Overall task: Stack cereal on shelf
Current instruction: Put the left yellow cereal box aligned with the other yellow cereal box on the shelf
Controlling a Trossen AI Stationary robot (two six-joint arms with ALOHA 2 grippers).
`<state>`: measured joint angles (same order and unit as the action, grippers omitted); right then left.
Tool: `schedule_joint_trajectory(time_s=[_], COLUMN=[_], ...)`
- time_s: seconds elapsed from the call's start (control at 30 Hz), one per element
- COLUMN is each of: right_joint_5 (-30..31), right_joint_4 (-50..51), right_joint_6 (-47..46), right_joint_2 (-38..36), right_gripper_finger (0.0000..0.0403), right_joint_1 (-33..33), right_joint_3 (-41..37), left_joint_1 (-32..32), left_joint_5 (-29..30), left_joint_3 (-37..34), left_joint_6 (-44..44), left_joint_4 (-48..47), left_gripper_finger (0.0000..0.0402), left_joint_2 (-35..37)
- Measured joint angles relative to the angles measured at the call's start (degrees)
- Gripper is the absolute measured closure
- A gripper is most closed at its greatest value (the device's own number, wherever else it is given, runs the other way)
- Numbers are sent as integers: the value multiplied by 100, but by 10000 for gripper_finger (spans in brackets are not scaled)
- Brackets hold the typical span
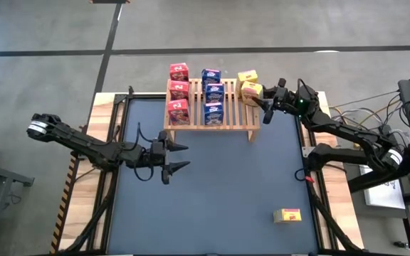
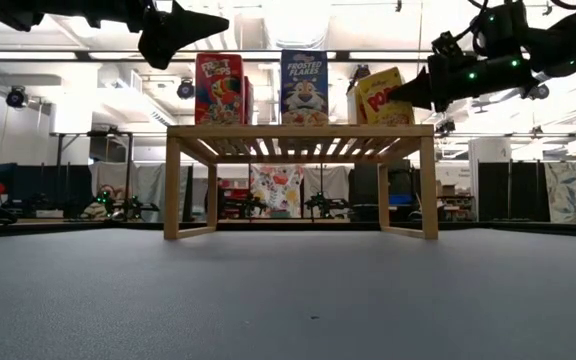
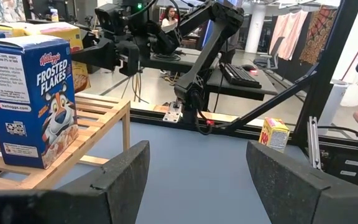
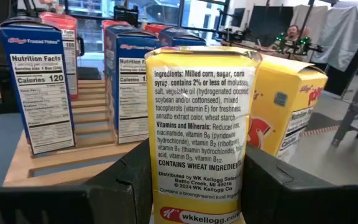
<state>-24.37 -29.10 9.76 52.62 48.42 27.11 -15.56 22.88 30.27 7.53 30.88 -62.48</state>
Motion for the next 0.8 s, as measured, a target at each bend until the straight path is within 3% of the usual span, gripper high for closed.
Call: schedule_joint_trajectory(time_s=[0.33,0.57,0.8], right_joint_5=[-897,-1118,-1113], right_joint_4=[-269,-902,-1389], right_joint_6=[-398,-734,-925], right_joint_2=[0,115,688], right_gripper_finger=[236,236,236], right_joint_1=[-2,-4,-15], right_joint_3=[0,-96,-129], left_joint_1=[1,1,1], left_joint_5=[5,5,7], left_joint_3=[1,0,0], left_joint_6=[-56,-43,47], left_joint_4=[-3,1,3], left_gripper_finger=[150,150,150], left_joint_2=[0,-3,-11])
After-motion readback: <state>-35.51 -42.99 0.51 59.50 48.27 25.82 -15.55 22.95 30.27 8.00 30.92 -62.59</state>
